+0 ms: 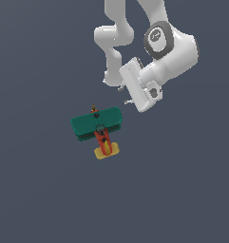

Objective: Pick up the object and move it to a goal position.

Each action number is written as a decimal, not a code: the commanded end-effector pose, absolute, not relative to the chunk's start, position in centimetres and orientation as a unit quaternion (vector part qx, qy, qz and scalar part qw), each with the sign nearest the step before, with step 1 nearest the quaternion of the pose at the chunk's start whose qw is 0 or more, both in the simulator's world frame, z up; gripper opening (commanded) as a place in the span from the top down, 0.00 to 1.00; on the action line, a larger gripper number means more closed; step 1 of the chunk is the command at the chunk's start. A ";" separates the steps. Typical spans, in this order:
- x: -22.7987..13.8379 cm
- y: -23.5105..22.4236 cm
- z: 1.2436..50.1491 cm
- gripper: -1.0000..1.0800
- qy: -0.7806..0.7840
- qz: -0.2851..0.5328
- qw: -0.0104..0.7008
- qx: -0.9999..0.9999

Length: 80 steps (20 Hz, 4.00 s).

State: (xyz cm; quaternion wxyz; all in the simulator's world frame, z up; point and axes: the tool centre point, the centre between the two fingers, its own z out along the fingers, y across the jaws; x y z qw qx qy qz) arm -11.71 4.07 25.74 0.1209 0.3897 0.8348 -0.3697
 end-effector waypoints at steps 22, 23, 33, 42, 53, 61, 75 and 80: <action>-11.6 8.6 38.2 0.38 0.878 -0.315 0.208 0.294; -11.6 8.8 38.6 0.38 0.879 -0.315 0.212 0.289; -12.3 11.0 41.6 0.38 0.880 -0.333 0.248 0.233; -12.7 13.1 42.7 0.38 0.873 -0.366 0.270 0.176; -12.8 15.3 41.6 0.38 0.856 -0.425 0.277 0.103; -12.5 16.2 39.2 0.38 0.838 -0.475 0.263 0.047; -11.3 15.5 31.9 0.38 0.799 -0.565 0.198 -0.051; -11.0 14.3 28.6 0.38 0.783 -0.594 0.163 -0.085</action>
